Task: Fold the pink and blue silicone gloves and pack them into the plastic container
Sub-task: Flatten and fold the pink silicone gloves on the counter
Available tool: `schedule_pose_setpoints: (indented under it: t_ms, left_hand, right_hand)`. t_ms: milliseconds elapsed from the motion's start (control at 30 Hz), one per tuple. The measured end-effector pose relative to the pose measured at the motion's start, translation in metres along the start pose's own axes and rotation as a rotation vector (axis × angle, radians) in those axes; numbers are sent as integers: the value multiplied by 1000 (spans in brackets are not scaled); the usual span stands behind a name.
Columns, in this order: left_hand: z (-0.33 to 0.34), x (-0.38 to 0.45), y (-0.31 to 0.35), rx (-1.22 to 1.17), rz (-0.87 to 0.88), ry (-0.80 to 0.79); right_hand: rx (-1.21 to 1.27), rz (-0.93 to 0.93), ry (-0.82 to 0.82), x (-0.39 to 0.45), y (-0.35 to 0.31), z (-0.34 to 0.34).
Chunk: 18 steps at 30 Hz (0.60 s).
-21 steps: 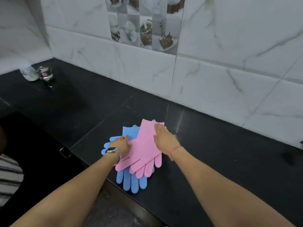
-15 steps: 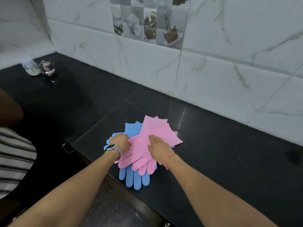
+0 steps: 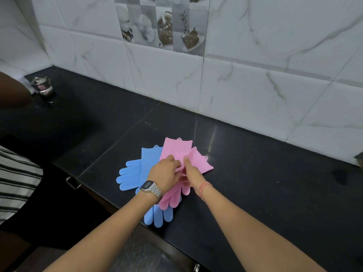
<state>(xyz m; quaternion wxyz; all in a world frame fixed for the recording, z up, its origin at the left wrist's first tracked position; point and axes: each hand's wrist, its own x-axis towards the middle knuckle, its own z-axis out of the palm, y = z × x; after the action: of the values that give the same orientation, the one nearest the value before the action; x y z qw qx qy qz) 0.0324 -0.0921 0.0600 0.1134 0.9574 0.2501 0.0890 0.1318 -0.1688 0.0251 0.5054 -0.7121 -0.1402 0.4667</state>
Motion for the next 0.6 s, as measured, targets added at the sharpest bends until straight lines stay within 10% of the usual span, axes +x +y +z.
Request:
schedule_pose_setpoints:
  t_ms: [100,600]
  left_hand:
    - [2,-6,36,55,114,-40]
    - [67,-60,166,30,458,-345]
  right_hand:
    - [398,83,-37,-1,-2,-20]
    - [390,24,345,-67,62,-184]
